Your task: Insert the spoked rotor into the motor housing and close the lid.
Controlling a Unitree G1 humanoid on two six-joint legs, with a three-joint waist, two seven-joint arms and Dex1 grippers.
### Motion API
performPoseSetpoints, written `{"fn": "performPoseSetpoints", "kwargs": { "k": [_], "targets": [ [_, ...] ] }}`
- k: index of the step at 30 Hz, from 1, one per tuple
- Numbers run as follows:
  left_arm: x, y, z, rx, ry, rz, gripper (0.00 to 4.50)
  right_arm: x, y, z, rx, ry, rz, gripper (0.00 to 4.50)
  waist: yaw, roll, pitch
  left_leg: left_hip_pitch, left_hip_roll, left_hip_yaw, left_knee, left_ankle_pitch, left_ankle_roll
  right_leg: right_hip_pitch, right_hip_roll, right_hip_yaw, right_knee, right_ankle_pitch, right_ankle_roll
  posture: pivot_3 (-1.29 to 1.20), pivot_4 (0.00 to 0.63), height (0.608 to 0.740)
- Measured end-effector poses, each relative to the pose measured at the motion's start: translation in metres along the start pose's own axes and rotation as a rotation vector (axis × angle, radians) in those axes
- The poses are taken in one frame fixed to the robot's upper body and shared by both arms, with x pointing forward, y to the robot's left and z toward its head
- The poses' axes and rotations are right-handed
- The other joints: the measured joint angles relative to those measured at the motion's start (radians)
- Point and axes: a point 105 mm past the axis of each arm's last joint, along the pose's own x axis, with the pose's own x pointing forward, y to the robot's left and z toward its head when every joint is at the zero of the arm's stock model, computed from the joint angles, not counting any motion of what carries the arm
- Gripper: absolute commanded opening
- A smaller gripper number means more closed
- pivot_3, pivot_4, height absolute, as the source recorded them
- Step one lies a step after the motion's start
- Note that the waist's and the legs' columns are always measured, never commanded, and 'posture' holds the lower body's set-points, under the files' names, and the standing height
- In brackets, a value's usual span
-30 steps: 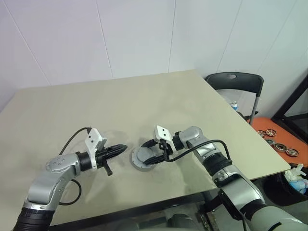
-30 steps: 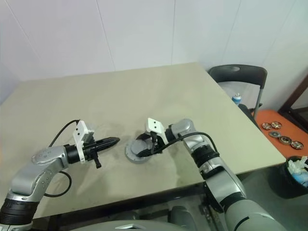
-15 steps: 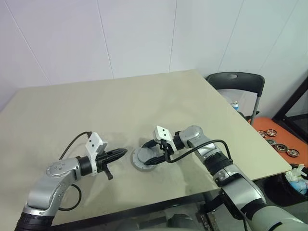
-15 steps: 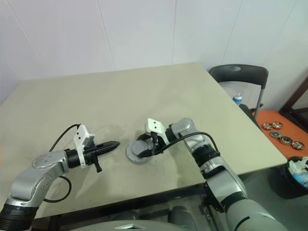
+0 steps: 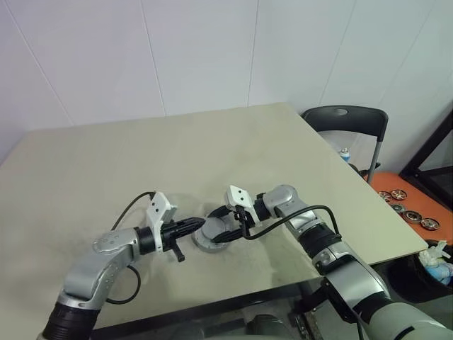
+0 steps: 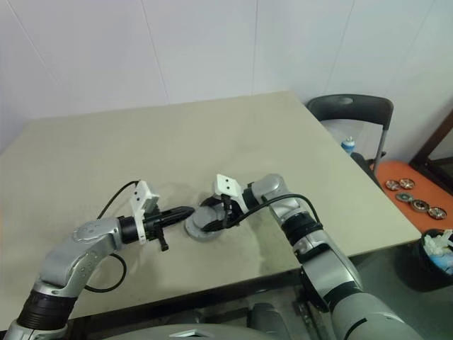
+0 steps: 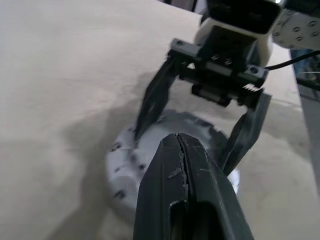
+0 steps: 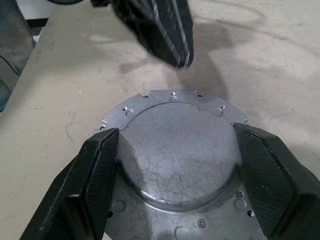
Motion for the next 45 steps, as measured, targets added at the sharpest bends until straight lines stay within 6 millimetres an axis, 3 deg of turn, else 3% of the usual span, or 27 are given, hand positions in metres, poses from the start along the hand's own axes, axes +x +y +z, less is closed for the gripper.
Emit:
{"fn": "performPoseSetpoints", "kwargs": {
  "k": [7, 28, 32, 45],
  "targets": [
    [0.010, 0.001, -0.014, -0.029, 0.051, -0.012, 0.00, 0.000, 0.000, 0.000, 0.002, -0.004, -0.004, 3.18, -0.001, 0.000, 0.000, 0.000, 0.000, 0.000, 0.000, 0.000, 0.000, 0.000, 0.000, 0.000, 0.000, 0.000, 0.000, 0.00, 0.000, 0.740],
    [0.021, 0.001, -0.014, -0.011, 0.037, -0.002, 0.00, 0.000, 0.000, 0.000, 0.017, -0.002, -0.014, 3.18, -0.001, 0.000, 0.000, 0.001, 0.000, 0.000, 0.000, 0.000, 0.000, 0.001, 0.000, 0.000, 0.000, 0.000, 0.000, 0.00, 0.000, 0.740],
    [0.020, 0.001, -0.014, -0.008, 0.038, -0.001, 0.00, 0.000, -0.003, -0.001, 0.011, -0.008, -0.041, 4.48, -0.001, 0.000, 0.000, 0.001, 0.000, 0.000, 0.000, 0.000, 0.000, 0.001, 0.000, 0.000, 0.000, 0.000, 0.000, 0.00, 0.000, 0.740],
    [0.021, 0.004, -0.011, 0.007, 0.038, 0.001, 0.00, -0.004, -0.008, 0.001, 0.090, -0.010, -0.058, 4.48, 0.000, 0.001, 0.001, 0.000, 0.000, -0.001, 0.000, 0.000, 0.000, 0.000, 0.000, 0.000, 0.000, 0.000, 0.000, 0.00, 0.000, 0.740]
  ]
}}
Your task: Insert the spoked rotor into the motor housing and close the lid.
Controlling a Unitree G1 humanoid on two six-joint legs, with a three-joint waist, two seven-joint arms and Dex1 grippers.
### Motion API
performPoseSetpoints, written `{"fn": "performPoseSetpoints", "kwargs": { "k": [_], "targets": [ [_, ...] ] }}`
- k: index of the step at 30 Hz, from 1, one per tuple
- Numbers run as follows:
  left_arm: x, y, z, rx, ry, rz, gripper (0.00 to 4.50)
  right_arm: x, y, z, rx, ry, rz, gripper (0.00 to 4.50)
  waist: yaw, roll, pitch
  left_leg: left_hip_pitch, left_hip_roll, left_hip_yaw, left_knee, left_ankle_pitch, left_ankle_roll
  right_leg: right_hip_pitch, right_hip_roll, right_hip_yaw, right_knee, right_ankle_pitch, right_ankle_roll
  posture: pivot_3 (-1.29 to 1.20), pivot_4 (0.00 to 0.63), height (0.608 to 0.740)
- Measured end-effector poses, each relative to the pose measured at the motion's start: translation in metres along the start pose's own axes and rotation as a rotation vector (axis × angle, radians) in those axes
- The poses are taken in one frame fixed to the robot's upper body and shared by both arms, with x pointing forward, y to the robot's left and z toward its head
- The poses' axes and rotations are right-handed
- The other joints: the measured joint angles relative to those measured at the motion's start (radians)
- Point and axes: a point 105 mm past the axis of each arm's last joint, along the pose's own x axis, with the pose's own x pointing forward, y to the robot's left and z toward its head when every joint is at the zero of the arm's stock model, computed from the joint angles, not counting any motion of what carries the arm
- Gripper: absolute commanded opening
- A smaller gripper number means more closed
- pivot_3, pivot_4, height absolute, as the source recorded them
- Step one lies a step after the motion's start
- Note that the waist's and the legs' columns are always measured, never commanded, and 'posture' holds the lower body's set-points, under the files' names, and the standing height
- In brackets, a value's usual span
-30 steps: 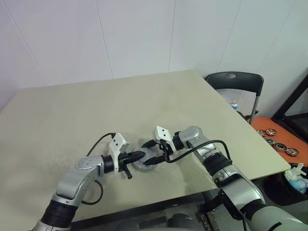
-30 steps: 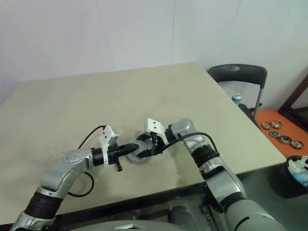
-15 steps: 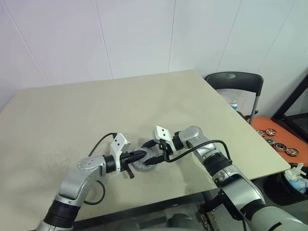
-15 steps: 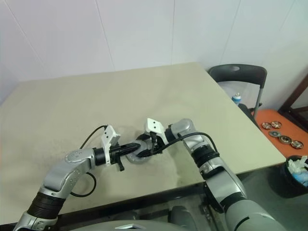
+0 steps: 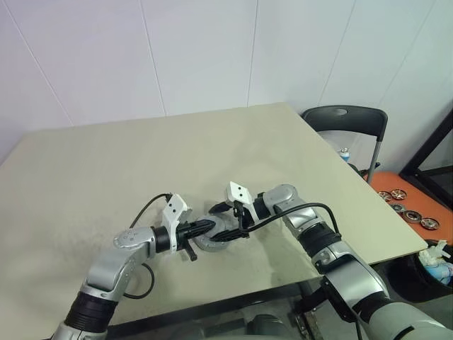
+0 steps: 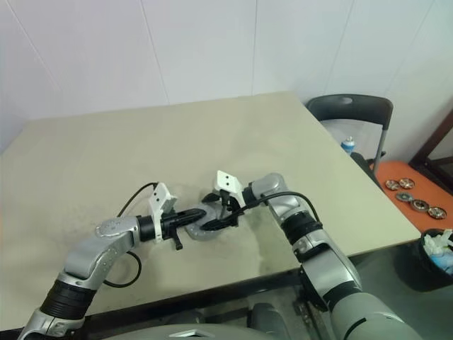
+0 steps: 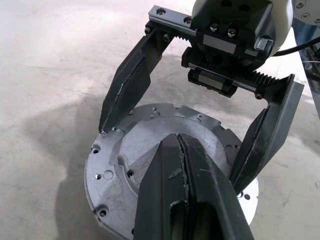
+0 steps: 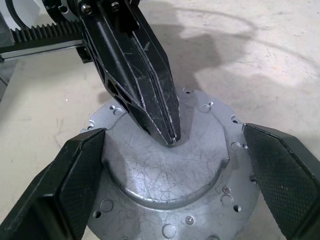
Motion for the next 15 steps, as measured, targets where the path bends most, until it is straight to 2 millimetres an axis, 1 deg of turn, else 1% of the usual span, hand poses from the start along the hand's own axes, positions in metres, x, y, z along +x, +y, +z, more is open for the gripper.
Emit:
{"fn": "performPoseSetpoints", "kwargs": {
  "k": [3, 8, 15],
  "targets": [
    [0.0003, 0.0005, 0.0017, 0.006, -0.004, -0.002, 0.00, -0.0018, -0.0006, 0.0006, 0.021, -0.011, 0.004, 4.48, 0.001, 0.000, 0.000, -0.002, 0.000, 0.000, 0.000, 0.000, 0.000, -0.002, 0.000, 0.000, 0.000, 0.000, 0.000, 0.00, 0.000, 0.740],
    [-0.0004, 0.0027, 0.0040, 0.010, -0.009, -0.003, 0.00, -0.0072, -0.0004, 0.0021, 0.037, -0.018, 0.015, 4.48, 0.001, 0.000, 0.000, -0.009, 0.000, 0.000, 0.000, 0.000, 0.000, -0.010, 0.000, 0.000, 0.000, 0.000, 0.000, 0.00, 0.000, 0.740],
    [-0.0023, 0.0055, 0.0033, 0.015, -0.005, 0.000, 0.00, -0.0071, 0.0002, 0.0024, 0.030, -0.016, 0.017, 4.48, 0.002, 0.000, 0.000, -0.010, 0.000, 0.000, -0.001, 0.000, 0.000, -0.010, 0.000, 0.000, 0.000, 0.000, 0.000, 0.00, 0.000, 0.740]
  ]
}}
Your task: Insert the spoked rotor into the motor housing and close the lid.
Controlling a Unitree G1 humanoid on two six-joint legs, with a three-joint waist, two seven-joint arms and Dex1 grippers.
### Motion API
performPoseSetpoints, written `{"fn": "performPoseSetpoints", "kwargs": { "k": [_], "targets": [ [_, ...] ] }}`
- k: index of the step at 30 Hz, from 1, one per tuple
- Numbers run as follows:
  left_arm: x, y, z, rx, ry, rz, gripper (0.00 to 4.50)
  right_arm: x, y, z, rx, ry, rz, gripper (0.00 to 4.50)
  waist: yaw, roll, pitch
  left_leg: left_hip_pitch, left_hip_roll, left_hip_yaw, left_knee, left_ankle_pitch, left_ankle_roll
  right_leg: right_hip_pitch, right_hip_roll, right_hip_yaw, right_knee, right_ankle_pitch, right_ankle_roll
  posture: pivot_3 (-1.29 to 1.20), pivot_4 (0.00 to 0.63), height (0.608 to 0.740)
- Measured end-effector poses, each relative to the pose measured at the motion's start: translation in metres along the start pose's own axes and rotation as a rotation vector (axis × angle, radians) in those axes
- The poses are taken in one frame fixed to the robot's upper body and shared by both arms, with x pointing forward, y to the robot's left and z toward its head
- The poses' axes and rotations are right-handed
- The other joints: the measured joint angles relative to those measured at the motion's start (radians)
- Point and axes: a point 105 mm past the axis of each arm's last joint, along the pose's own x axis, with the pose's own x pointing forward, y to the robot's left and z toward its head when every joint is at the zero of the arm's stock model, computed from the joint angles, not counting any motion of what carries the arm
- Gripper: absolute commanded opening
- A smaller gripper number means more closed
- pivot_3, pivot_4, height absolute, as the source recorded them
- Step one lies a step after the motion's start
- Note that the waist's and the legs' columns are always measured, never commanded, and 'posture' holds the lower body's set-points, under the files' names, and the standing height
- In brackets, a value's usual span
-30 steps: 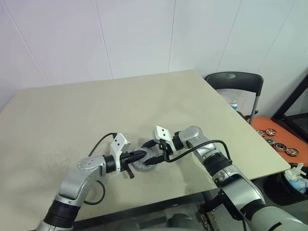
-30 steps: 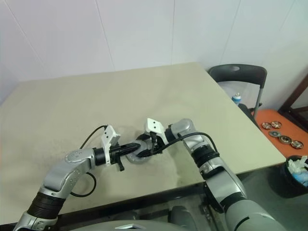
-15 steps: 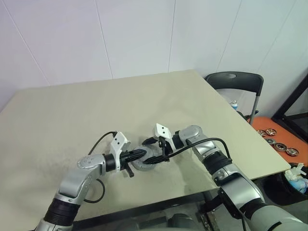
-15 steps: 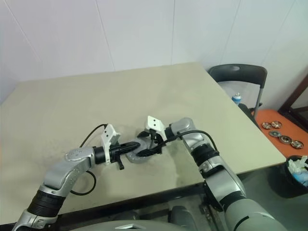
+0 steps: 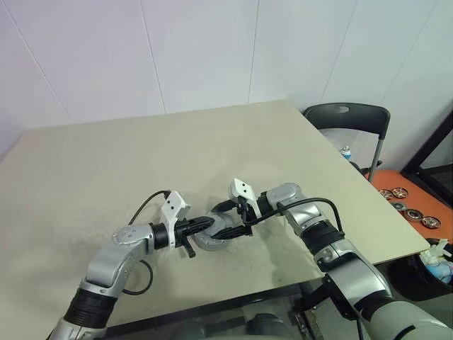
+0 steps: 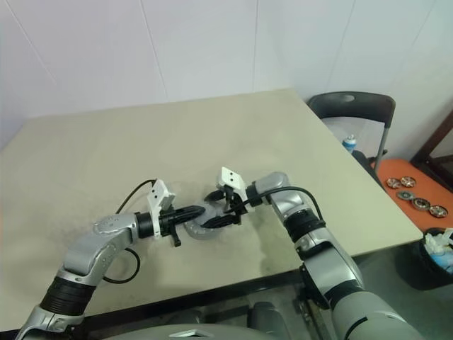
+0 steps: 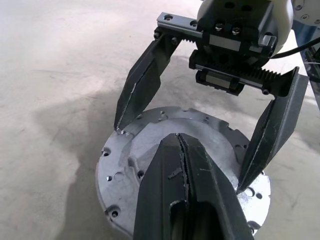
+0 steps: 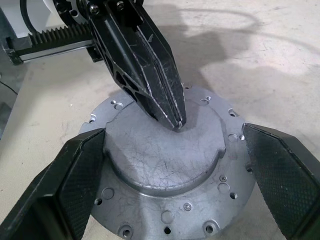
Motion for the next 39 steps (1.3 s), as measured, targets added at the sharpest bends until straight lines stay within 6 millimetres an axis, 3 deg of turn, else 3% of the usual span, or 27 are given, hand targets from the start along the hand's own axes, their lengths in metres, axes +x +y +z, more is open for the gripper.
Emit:
{"fn": "performPoseSetpoints", "kwargs": {
  "k": [9, 18, 25, 29, 32, 39],
  "targets": [
    [-0.003, 0.004, -0.001, -0.005, 0.005, 0.015, 0.00, -0.008, 0.014, 0.003, -0.033, 0.011, 0.071, 4.48, -0.003, 0.002, 0.002, -0.001, 0.000, 0.000, -0.001, 0.000, 0.000, -0.002, 0.000, 0.000, -0.001, 0.000, 0.000, 0.00, 0.000, 0.740],
    [-0.003, 0.004, -0.001, -0.005, 0.004, 0.019, 0.00, -0.011, 0.014, 0.014, -0.012, -0.028, 0.071, 4.48, -0.002, 0.002, 0.002, -0.003, 0.000, 0.000, -0.001, 0.000, 0.000, -0.003, 0.000, 0.000, -0.001, 0.000, 0.000, 0.00, 0.000, 0.740],
    [-0.006, 0.008, -0.002, -0.011, 0.001, 0.040, 0.00, -0.054, -0.004, 0.029, 0.287, -0.075, -0.037, 4.48, 0.000, 0.002, 0.002, -0.007, 0.000, -0.001, 0.000, 0.000, 0.000, -0.007, -0.001, 0.000, -0.001, 0.000, 0.000, 0.00, 0.000, 0.740],
    [-0.008, 0.009, -0.001, -0.010, -0.004, 0.041, 0.00, -0.075, 0.001, 0.019, 0.485, -0.041, -0.064, 4.48, 0.005, 0.001, 0.002, -0.015, 0.000, -0.001, 0.001, 0.000, 0.000, -0.015, -0.002, 0.000, -0.001, 0.000, 0.000, 0.00, 0.000, 0.740],
    [-0.011, 0.011, -0.002, -0.009, 0.000, 0.049, 0.00, -0.086, 0.019, 0.002, 0.636, 0.005, -0.041, 4.48, 0.019, 0.001, 0.002, -0.017, 0.000, 0.000, 0.000, 0.000, 0.000, -0.018, -0.002, 0.000, -0.001, 0.000, 0.000, 0.00, 0.000, 0.740],
    [-0.014, 0.015, -0.007, -0.015, 0.018, 0.072, 0.00, -0.077, 0.055, -0.026, 0.810, 0.114, 0.048, 4.48, 0.021, 0.001, 0.002, -0.020, 0.000, 0.000, 0.002, 0.000, 0.000, -0.019, -0.002, 0.000, -0.001, 0.000, 0.000, 0.00, 0.000, 0.740]
  ]
}}
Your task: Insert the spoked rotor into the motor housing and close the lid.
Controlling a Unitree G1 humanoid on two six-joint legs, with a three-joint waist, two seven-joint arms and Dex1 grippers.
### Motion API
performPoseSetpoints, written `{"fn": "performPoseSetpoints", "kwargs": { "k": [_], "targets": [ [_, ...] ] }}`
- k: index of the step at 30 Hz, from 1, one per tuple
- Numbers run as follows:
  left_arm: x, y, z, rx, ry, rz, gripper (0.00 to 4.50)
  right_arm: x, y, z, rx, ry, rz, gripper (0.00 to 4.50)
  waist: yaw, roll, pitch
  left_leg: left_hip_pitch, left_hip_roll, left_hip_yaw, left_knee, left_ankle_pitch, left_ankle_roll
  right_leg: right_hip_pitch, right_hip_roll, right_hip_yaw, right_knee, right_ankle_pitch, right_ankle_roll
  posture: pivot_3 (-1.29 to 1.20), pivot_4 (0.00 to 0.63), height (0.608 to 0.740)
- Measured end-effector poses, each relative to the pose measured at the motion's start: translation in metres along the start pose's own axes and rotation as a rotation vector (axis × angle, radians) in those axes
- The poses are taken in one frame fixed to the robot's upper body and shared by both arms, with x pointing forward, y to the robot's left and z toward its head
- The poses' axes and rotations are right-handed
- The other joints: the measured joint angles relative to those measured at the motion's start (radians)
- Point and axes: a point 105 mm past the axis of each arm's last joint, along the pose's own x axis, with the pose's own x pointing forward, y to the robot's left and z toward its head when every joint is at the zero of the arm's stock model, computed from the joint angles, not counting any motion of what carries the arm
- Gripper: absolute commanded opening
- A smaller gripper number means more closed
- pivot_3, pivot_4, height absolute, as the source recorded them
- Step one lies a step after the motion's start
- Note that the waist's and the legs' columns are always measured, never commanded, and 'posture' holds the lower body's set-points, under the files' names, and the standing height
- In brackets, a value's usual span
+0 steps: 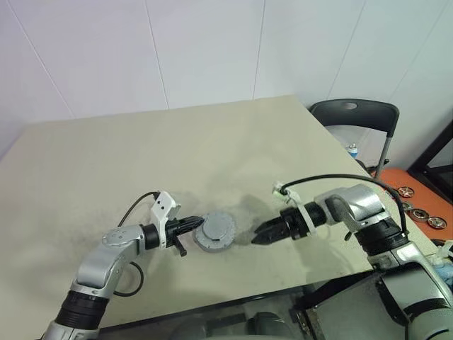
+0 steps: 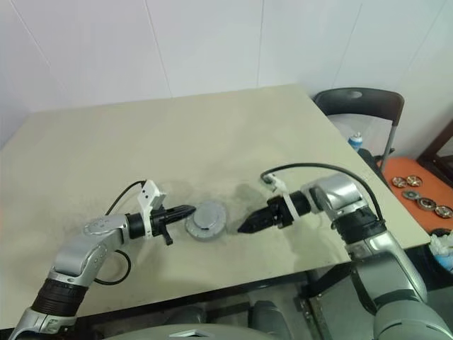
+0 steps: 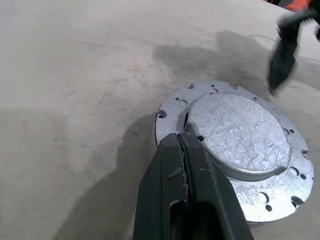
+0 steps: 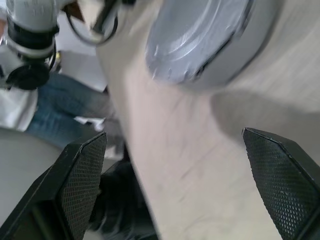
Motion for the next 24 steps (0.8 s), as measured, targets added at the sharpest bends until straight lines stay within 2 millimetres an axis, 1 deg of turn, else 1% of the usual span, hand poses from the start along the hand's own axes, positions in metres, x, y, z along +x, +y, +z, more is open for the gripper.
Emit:
{"fn": "performPoseSetpoints", "kwargs": {
  "k": [2, 4, 7, 9, 10, 12, 14, 17, 19, 21, 24],
  "targets": [
    [0.000, 0.001, 0.000, -0.001, 0.001, 0.005, 0.00, 0.005, -0.004, -0.005, 0.018, 0.007, -0.019, 4.48, 0.000, -0.001, 0.000, 0.000, 0.000, 0.000, 0.000, 0.000, 0.000, 0.000, 0.000, 0.000, 0.000, 0.000, 0.000, 0.00, 0.000, 0.740],
    [0.000, 0.001, 0.000, -0.001, 0.001, 0.010, 0.00, 0.010, -0.006, -0.003, 0.006, -0.001, -0.029, 4.48, -0.002, -0.002, -0.001, 0.003, 0.000, 0.000, 0.000, 0.000, 0.000, 0.002, 0.000, 0.000, 0.001, 0.000, 0.000, 0.00, 0.000, 0.740],
    [-0.001, 0.002, -0.001, -0.001, 0.004, 0.017, 0.00, 0.023, -0.009, 0.007, 0.011, -0.051, -0.030, 4.48, -0.012, -0.007, -0.001, 0.007, 0.002, 0.000, -0.001, 0.001, -0.002, 0.005, 0.003, 0.000, 0.002, 0.000, 0.000, 0.00, 0.000, 0.740],
    [-0.002, 0.004, -0.003, -0.001, 0.009, 0.031, 0.00, 0.031, -0.013, 0.015, 0.018, -0.089, -0.040, 4.48, -0.025, -0.008, -0.001, 0.010, 0.003, 0.000, -0.001, 0.003, -0.005, 0.008, 0.003, -0.001, 0.002, 0.001, -0.002, 0.00, 0.000, 0.740],
    [-0.003, 0.006, -0.004, -0.002, 0.013, 0.040, 0.00, 0.034, -0.015, 0.019, 0.030, -0.111, -0.040, 4.48, -0.030, -0.008, -0.001, 0.013, 0.004, 0.001, -0.001, 0.003, -0.005, 0.011, 0.003, -0.001, 0.002, 0.001, -0.002, 0.00, 0.000, 0.740],
    [-0.006, 0.008, -0.008, -0.013, 0.022, 0.056, 0.00, 0.041, -0.020, 0.024, 0.059, -0.147, -0.053, 4.48, -0.034, -0.007, 0.001, 0.022, 0.006, 0.003, -0.001, 0.003, -0.005, 0.023, 0.004, -0.003, 0.001, -0.001, 0.001, 0.00, 0.000, 0.740],
    [-0.007, 0.008, -0.010, -0.018, 0.030, 0.060, 0.00, 0.043, -0.022, 0.025, 0.063, -0.153, -0.070, 4.48, -0.034, -0.005, 0.003, 0.025, 0.008, 0.002, -0.001, 0.003, -0.005, 0.030, 0.004, -0.006, -0.001, -0.004, -0.002, 0.00, 0.000, 0.740],
    [-0.007, 0.008, -0.010, -0.019, 0.031, 0.059, 0.00, 0.043, -0.022, 0.025, 0.052, -0.148, -0.084, 4.48, -0.033, -0.004, 0.003, 0.026, 0.009, 0.002, 0.000, 0.003, -0.005, 0.031, 0.004, -0.007, -0.001, -0.003, -0.001, 0.00, 0.000, 0.740],
    [-0.008, 0.008, -0.009, -0.018, 0.028, 0.059, 0.00, 0.043, -0.020, 0.024, 0.042, -0.145, -0.085, 4.48, -0.033, -0.005, 0.002, 0.029, 0.009, 0.002, 0.000, 0.003, -0.005, 0.028, 0.004, -0.007, -0.001, -0.001, 0.002, 0.00, 0.000, 0.740],
    [-0.008, 0.009, -0.008, -0.016, 0.026, 0.062, 0.00, 0.043, -0.019, 0.024, 0.049, -0.148, -0.081, 4.48, -0.033, -0.008, 0.001, 0.027, 0.009, 0.003, -0.001, 0.003, -0.006, 0.026, 0.004, -0.007, -0.001, 0.000, 0.002, 0.00, 0.000, 0.740],
    [-0.008, 0.009, -0.007, -0.013, 0.024, 0.062, 0.00, 0.043, -0.018, 0.025, 0.063, -0.155, -0.079, 4.48, -0.033, -0.009, -0.001, 0.024, 0.010, 0.003, -0.001, 0.003, -0.006, 0.022, 0.004, -0.007, 0.000, 0.002, -0.001, 0.00, 0.000, 0.740]
  ]
}}
